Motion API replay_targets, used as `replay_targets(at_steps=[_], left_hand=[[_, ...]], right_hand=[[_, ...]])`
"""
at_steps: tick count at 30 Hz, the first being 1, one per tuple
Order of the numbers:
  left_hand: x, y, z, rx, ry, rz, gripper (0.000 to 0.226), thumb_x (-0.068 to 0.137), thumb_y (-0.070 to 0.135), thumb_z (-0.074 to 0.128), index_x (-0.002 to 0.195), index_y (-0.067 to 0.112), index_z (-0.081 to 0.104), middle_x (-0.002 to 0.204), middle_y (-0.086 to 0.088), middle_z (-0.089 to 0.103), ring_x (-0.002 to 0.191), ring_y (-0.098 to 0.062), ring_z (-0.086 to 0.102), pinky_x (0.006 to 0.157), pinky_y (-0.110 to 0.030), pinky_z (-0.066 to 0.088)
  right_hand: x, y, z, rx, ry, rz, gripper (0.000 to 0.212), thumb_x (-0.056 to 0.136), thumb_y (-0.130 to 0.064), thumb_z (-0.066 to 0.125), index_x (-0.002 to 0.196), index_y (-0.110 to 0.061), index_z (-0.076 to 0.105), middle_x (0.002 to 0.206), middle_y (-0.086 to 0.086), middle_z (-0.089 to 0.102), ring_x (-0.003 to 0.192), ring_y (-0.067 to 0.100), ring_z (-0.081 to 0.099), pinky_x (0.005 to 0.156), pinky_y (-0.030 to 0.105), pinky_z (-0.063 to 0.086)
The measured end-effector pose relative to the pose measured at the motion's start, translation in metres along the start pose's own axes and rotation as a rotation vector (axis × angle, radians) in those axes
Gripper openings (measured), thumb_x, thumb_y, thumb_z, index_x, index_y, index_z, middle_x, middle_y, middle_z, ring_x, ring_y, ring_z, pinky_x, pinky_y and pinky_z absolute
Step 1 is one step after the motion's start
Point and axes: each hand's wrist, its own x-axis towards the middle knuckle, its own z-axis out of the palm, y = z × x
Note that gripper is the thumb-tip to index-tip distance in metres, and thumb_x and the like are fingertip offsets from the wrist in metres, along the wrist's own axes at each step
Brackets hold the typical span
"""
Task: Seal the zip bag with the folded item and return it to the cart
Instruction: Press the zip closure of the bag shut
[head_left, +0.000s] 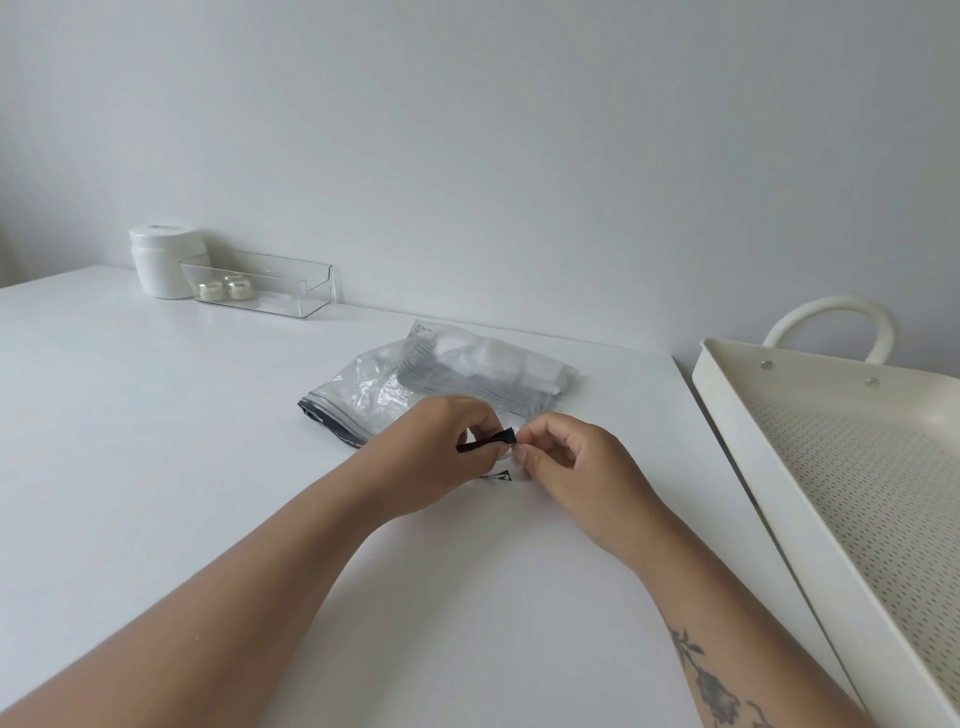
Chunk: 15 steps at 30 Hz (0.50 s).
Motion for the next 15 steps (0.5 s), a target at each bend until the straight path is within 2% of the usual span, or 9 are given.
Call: replay_targets(at_steps=[4,9,15], left_hand=[[-0.0003,0.001,0.0006,0.017,-0.004,0.031,0.006,0.084,0.03,0.064,0.081,0.025,0.066,0.074,0.01,0.061,0.069,-0.01,0.055,0.065,-0.036,0.05],[-0.0007,0.0044,0.0015,0.019,-0.011,0.043,0.01,0.082,0.029,0.066,0.081,0.019,0.065,0.076,0.006,0.061,0.072,-0.011,0.053,0.066,-0.032,0.046],[-0.0001,0.0044,0.0008,0.044,0.014,0.028,0.006,0.082,0.029,0.067,0.082,0.022,0.067,0.077,0.01,0.062,0.073,-0.007,0.056,0.067,-0.03,0.049]], right_hand=[[0.0003,0.0006,0.0027,-0.083,0.015,-0.02,0.011,0.089,-0.024,0.065,0.079,-0.028,0.065,0.072,-0.015,0.065,0.07,0.003,0.056,0.065,0.016,0.042],[-0.001,-0.0004,0.0051,-0.103,0.015,-0.054,0.013,0.088,-0.022,0.065,0.076,-0.026,0.062,0.073,-0.012,0.064,0.064,0.004,0.052,0.058,0.012,0.04],[-0.0011,-0.0004,0.0059,-0.064,0.027,-0.052,0.011,0.088,-0.02,0.065,0.077,-0.024,0.063,0.069,-0.013,0.062,0.063,0.003,0.05,0.058,0.011,0.037]])
